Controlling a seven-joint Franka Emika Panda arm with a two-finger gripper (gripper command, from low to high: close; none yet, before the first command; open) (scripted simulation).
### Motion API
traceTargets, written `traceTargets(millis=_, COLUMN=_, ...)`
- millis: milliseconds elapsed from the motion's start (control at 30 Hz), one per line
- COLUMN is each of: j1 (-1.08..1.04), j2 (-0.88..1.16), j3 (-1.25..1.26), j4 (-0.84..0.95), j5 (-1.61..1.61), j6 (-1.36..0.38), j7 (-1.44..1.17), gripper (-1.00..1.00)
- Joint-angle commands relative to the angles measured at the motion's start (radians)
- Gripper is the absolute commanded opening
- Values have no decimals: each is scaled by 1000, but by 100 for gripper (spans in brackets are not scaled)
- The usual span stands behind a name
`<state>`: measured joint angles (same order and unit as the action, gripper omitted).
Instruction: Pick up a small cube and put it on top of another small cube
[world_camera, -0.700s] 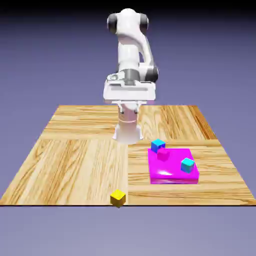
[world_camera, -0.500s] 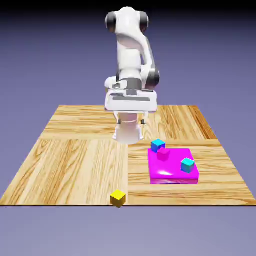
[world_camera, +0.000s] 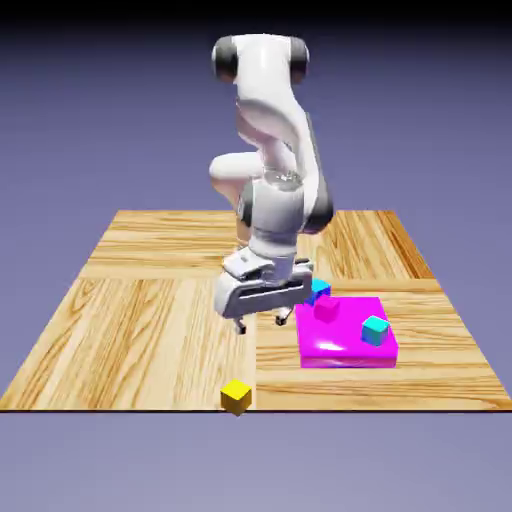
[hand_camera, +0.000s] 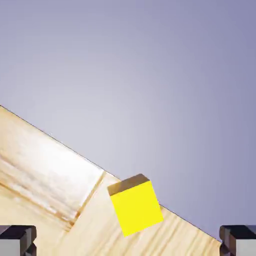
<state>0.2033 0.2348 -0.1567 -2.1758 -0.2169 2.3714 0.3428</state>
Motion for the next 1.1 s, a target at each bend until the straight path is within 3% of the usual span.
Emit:
traceTargets(millis=0, j1=9, j2=36, j3=-7, j4=29, j5=-10, j6=-30, j7=-18, gripper=0)
traceTargets(millis=333, j1=89, j2=374, j3=-73, j4=295, j5=-101, j6=-309, j7=-185, gripper=0)
traceTargets(millis=500, j1=61, j2=470, j3=-80, j4=253, j5=-115, j6=-169, j7=-166, gripper=0)
traceTargets(millis=533, j1=61, j2=470, j3=-80, j4=253, j5=-115, j6=-169, j7=-166, gripper=-100)
traceTargets(millis=667, j1=87, j2=381, j3=-73, j4=292, j5=-102, j6=-299, j7=-184, gripper=-100)
traceTargets(millis=1067, j1=-35, j2=-53, j3=218, j4=-91, j5=221, j6=-401, j7=250, gripper=-100)
